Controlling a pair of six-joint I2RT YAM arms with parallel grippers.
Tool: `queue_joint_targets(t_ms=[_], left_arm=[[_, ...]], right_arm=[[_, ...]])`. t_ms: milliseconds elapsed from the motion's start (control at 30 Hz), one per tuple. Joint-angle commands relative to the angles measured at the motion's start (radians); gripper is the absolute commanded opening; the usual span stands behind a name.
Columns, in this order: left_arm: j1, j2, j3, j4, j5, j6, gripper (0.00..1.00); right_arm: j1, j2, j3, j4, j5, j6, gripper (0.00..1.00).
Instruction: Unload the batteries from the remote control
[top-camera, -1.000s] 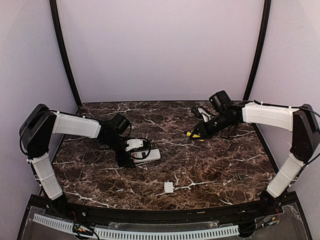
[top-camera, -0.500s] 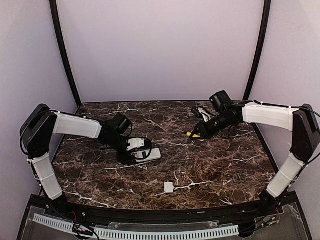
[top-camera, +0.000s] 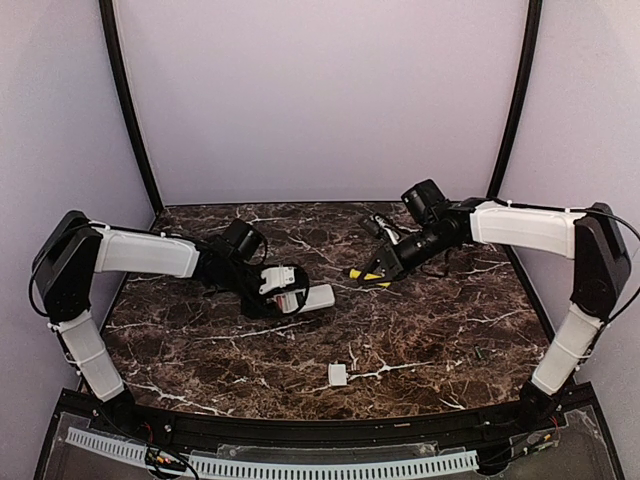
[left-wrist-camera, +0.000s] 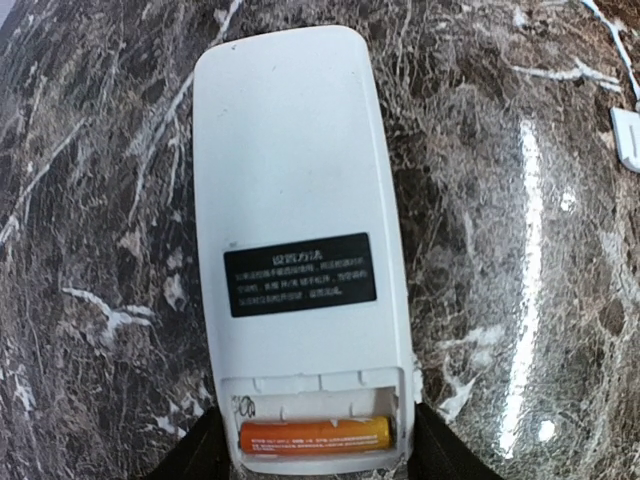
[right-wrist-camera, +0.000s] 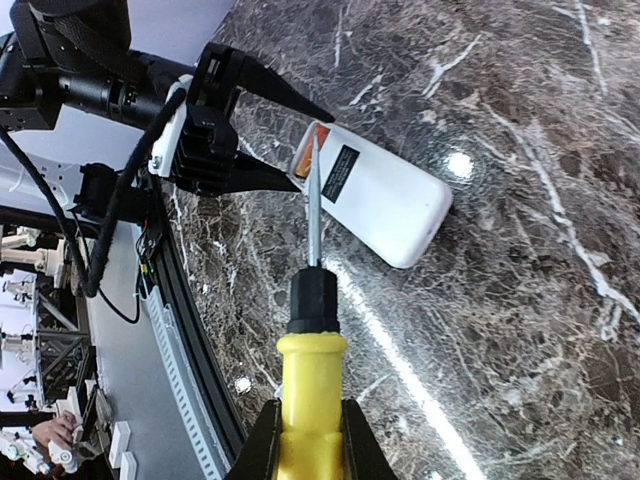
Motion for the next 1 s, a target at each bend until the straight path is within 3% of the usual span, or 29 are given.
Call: queue_joint_targets(t_ms=[0, 500, 967], left_arm=[[-0.019, -0.078, -0.023, 0.074, 0.047, -0.029, 0.44], [-0.034, -0.205, -0.152, 0.303, 0.193, -0.108, 0.43], [-0.034, -0.181, -0.186, 0.445, 0.257, -0.161, 0.42]], right_arm=[[0.046, 0.045, 0.041, 0.001, -0.039, -0.008, 0.0], [0.057, 0.09, 0.01, -0.003, -0.013, 0.003, 0.0], [0.061, 0.069, -0.029, -0.013, -0.02, 0.001, 0.0]])
